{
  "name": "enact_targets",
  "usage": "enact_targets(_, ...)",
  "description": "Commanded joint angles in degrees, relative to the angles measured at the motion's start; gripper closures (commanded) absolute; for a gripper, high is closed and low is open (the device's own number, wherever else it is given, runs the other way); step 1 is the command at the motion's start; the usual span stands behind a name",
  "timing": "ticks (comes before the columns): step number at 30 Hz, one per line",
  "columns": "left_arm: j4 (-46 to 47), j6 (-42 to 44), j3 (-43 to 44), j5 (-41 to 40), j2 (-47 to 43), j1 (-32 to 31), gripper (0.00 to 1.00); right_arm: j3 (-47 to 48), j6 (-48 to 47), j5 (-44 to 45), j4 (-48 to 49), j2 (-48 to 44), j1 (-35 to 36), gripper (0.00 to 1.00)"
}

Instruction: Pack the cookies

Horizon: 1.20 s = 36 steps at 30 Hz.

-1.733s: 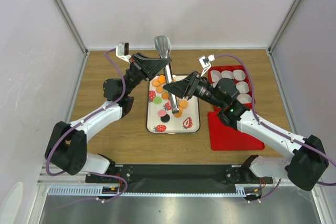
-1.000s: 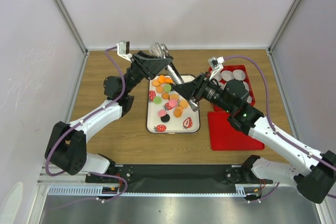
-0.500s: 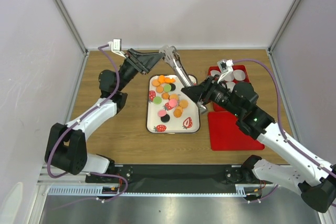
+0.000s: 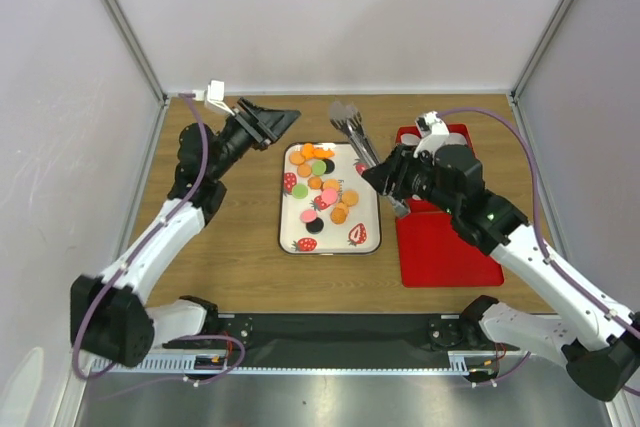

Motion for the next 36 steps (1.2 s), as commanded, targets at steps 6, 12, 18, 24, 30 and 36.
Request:
enact_targets(6,-45.05,23.43,3.69,-14.53,-20.42,-5.0,0.34,4.8,-8.36,8.89,-12.18,8.89,-0.09,0.54)
enact_targets(12,-54.94,31.61,-0.6,-14.46,-27.47,-5.18,0.34,4.71,-10.56,10.12,-13.94,15.56,0.87,0.57)
enact_targets(18,-54.59,33.11,-7.2,-12.61,-31.96,-5.18,0.34,4.01,-11.45,13.37,-17.36,16.99,4.39,0.57)
enact_targets(24,-54.06,34.69,-9.85,-11.47,-32.05,-5.27,0.34,1.99,-10.74,12.67,-21.23,15.06,6.85,0.57)
enact_targets(30,-57.49,36.45,-8.97,-10.94,-34.68,-5.35,0.33,0.05,-9.95,10.74,-24.66,12.5,8.08,0.55)
enact_targets(36,-56.96,36.98,-9.67,-9.89,-36.01,-5.35,0.32,-1.0,-9.08,7.4,-25.71,11.8,9.13,0.53)
